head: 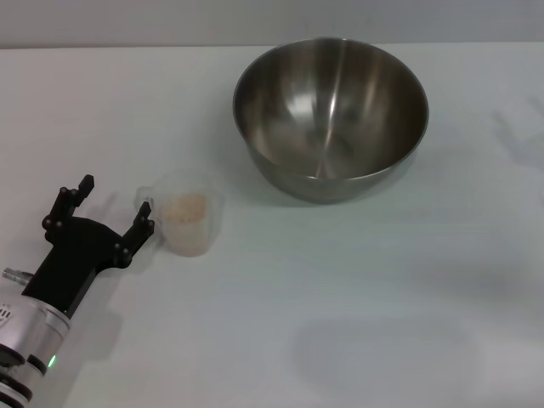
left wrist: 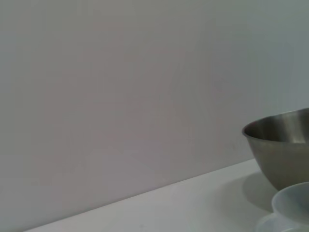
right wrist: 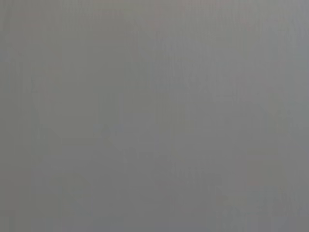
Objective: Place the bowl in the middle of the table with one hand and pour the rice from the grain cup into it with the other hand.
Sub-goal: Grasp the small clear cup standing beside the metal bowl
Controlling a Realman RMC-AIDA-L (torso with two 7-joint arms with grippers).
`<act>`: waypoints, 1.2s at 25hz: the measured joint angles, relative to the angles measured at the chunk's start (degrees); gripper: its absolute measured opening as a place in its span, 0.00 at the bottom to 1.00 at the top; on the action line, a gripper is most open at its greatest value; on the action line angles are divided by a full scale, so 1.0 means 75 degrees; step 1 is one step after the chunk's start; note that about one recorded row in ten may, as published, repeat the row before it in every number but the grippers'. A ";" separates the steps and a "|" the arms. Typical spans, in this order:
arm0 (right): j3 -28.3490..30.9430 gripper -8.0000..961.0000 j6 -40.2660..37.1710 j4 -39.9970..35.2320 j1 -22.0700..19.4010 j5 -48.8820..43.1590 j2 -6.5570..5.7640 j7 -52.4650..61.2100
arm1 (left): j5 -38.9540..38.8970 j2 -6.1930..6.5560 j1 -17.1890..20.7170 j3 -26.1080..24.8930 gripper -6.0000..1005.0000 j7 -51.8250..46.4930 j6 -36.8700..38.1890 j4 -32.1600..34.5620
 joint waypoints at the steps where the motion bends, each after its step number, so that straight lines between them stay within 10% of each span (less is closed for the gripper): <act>1: 0.0000 0.72 0.0005 0.0000 -0.0003 -0.0003 0.0000 0.0000 | -0.0001 -0.0001 -0.0005 -0.0017 0.81 0.0000 -0.0001 -0.0003; 15: 0.0000 0.72 0.0080 0.0061 0.0002 -0.0025 0.0012 -0.0001 | 0.0023 -0.0002 -0.0077 -0.0007 0.81 -0.0085 -0.0011 -0.0111; 26: 0.0000 0.72 0.0054 0.0071 0.0046 -0.0025 0.0002 -0.0002 | 0.0005 -0.0003 -0.0275 -0.0043 0.46 0.0006 -0.0014 -0.0110; 30: 0.0005 0.72 0.0051 0.0071 0.0067 -0.0015 0.0000 -0.0002 | -0.0007 -0.0003 -0.0381 -0.0143 0.19 -0.0042 -0.0085 -0.0110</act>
